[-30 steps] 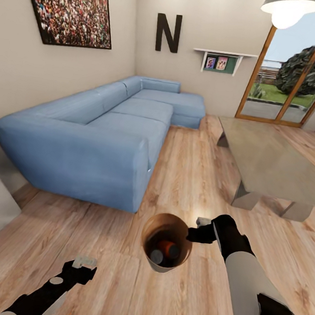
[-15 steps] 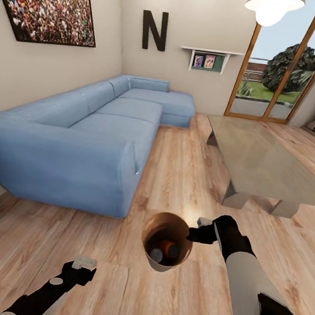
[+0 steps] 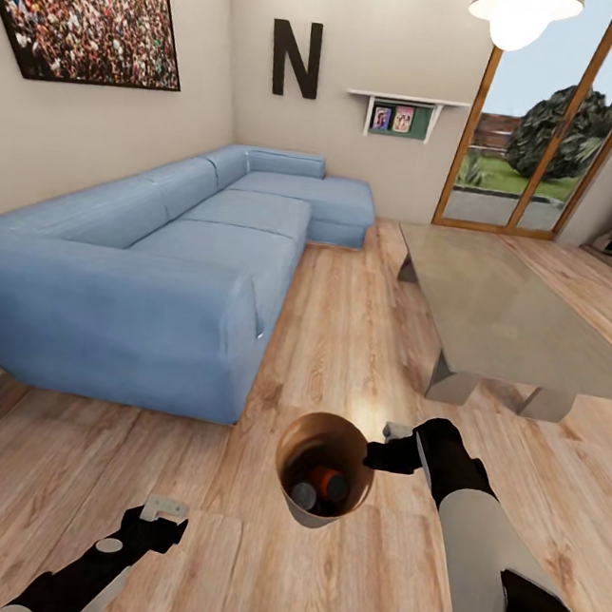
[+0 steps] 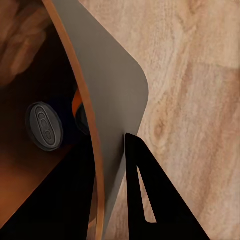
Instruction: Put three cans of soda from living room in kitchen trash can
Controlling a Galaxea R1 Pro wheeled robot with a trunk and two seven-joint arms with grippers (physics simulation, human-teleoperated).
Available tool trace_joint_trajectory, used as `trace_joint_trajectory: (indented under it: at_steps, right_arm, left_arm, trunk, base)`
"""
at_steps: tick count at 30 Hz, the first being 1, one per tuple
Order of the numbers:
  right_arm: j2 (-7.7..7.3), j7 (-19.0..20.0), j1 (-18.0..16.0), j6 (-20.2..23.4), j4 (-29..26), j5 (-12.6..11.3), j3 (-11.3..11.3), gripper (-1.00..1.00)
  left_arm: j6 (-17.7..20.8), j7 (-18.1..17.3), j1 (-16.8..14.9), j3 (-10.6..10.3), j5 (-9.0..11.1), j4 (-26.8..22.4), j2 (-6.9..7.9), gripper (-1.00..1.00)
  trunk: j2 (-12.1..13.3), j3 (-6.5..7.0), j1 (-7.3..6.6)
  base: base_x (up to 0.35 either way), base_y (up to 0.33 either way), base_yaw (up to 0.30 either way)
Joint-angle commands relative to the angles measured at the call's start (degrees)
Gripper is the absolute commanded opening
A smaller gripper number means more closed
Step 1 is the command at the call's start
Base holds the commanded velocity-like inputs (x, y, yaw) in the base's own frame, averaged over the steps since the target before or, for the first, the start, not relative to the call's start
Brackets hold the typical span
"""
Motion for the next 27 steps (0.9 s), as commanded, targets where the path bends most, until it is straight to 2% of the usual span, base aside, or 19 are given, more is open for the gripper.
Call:
trace_joint_trajectory:
  at_steps: [1,27]
  right_arm:
    - [0.01,0.3,0.0,0.5,0.0,-1.5,-0.1,-1.00]
    - [0.01,0.3,0.0,0.5,0.0,-1.5,-0.1,-1.00]
  left_arm:
    - [0.0,0.0,0.0,0.0,0.0,0.0,0.00,1.00]
    - [0.0,0.0,0.0,0.3,0.3,0.4,-0.03,1.00]
  trunk:
    - [0.0,0.01,0.00]
    - [0.0,0.01,0.00]
  base:
    - [0.000,-0.001,0.000]
    - [-0.002,0.000,0.000]
